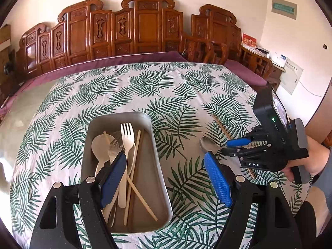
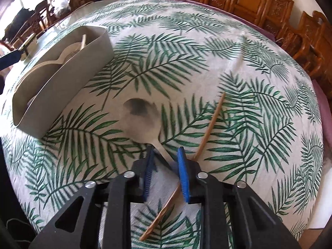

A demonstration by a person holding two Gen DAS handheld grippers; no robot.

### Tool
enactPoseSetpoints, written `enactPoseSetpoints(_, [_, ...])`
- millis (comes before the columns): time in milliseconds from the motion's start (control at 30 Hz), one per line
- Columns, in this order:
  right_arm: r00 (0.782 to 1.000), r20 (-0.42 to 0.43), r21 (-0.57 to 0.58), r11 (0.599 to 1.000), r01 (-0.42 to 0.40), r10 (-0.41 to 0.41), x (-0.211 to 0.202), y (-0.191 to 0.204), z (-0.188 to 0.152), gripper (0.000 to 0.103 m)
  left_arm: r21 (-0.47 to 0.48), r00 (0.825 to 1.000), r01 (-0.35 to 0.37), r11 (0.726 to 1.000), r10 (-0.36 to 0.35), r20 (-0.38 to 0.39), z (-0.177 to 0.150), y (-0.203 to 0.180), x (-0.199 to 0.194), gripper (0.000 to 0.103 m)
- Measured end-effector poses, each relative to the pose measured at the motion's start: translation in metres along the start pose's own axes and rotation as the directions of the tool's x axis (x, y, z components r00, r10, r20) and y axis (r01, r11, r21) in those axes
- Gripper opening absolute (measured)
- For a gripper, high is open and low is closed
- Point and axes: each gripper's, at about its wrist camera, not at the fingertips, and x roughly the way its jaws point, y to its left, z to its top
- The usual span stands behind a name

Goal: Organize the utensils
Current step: 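Grasp the metal spoon by its handle with right tool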

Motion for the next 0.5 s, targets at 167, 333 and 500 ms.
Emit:
enactPoseSetpoints(167, [1.000,-0.019,-0.007,1.000,-0.013,0.013,0.000,0.006,0.000,0.008,0.021,1.000,-0.003,1.000,0.003,0.001,-0.003,-0.010,-0.001,0.074])
enactPoseSetpoints(333, [1.000,-0.016,-0.001,1.000,-0.004,0.004,-0.001,0.013,-0.003,0.007,0.024,1.000,-0.009,1.000,0.009,0.001,-0.008,-0.023,-0.005,0.074])
enactPoseSetpoints(500, [0.999,0.045,0.031,1.000,-0.005,0.004,-0.022,0.008,-0.019,0.007,0.044,1.000,-0.025,0.999,0.025,0.001,-0.012,-0.040,-0.008,0.074])
